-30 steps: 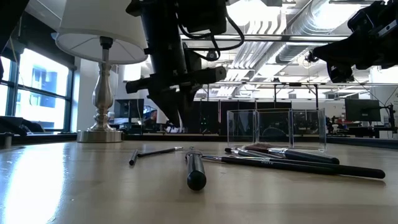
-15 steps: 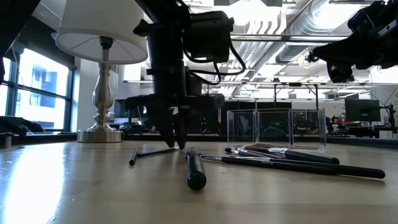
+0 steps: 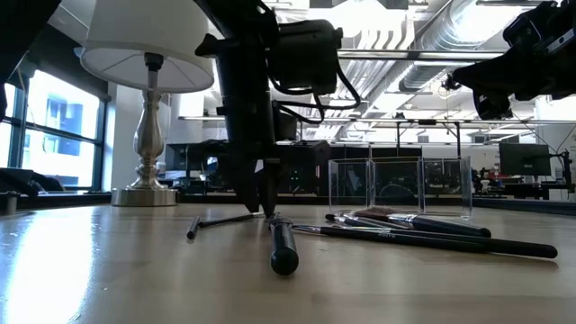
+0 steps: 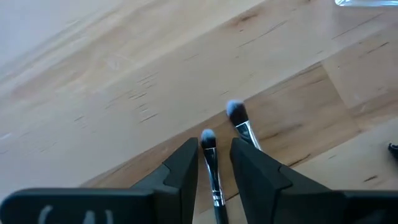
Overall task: Put items in baskets/containers
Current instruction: Put the black eyeshadow brush into the transparent organizer
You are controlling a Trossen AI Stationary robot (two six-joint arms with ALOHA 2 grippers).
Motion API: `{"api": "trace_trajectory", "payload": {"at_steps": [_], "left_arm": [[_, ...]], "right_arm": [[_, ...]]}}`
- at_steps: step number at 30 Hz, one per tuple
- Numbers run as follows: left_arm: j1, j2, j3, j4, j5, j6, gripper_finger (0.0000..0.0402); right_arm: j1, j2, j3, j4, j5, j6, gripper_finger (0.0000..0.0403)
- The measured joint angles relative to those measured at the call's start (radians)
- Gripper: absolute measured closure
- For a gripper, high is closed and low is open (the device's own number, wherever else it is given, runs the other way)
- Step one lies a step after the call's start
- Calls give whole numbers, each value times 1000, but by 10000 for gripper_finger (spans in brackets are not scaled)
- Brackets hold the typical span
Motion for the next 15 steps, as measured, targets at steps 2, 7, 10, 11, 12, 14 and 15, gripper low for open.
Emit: {"api": "trace_trajectory", "payload": {"at_steps": [2,7,10,11,12,14,15], "left_arm": [[1,0,0,2,16,0,302],[0,19,0,11,2,-4,308],[0,20,0,16,4,-4,336],[0,21,0,19,5,-4,349],[0,21,0,22,7,-4,363],[0,22,0,22,10,-4,388],[0,22,0,22,10,-4,393]], "right_arm": [[0,0,0,0,0,0,398],[0,0,0,0,0,0,398],[0,0,0,0,0,0,398],[0,0,0,0,0,0,398],[0,0,0,0,0,0,398],[0,0,0,0,0,0,398],[0,0,0,0,0,0,398]]}}
